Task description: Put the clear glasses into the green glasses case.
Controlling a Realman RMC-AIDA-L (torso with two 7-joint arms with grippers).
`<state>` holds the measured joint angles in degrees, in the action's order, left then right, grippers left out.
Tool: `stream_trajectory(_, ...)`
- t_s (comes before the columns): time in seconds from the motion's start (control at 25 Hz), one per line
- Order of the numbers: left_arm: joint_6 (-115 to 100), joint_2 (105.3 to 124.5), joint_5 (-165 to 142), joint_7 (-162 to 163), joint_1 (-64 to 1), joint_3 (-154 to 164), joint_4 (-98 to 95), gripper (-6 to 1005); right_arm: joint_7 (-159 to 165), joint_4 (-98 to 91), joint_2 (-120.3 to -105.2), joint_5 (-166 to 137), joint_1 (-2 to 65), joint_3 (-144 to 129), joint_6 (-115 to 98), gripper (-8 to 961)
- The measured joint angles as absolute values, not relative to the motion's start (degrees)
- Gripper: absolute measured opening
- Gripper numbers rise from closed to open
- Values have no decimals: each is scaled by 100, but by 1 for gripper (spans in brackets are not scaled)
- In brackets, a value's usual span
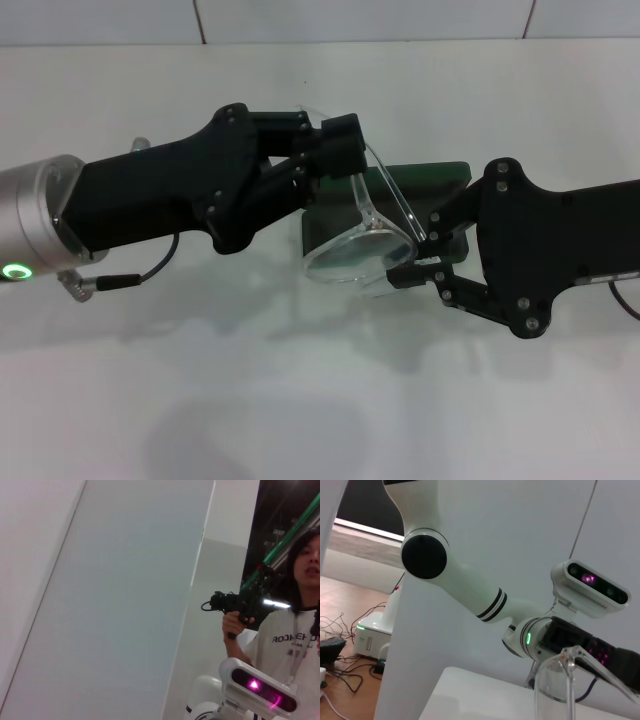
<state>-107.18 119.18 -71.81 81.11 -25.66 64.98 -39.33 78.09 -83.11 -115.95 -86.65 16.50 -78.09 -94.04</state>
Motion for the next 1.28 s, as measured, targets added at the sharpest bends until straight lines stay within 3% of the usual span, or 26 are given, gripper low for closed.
stream_trajectory(1.28, -10741, 11951, -7421, 8101, -2718, 6638, -3752, 136, 7541, -8121, -11601, -8517, 1588, -7813, -9370, 71)
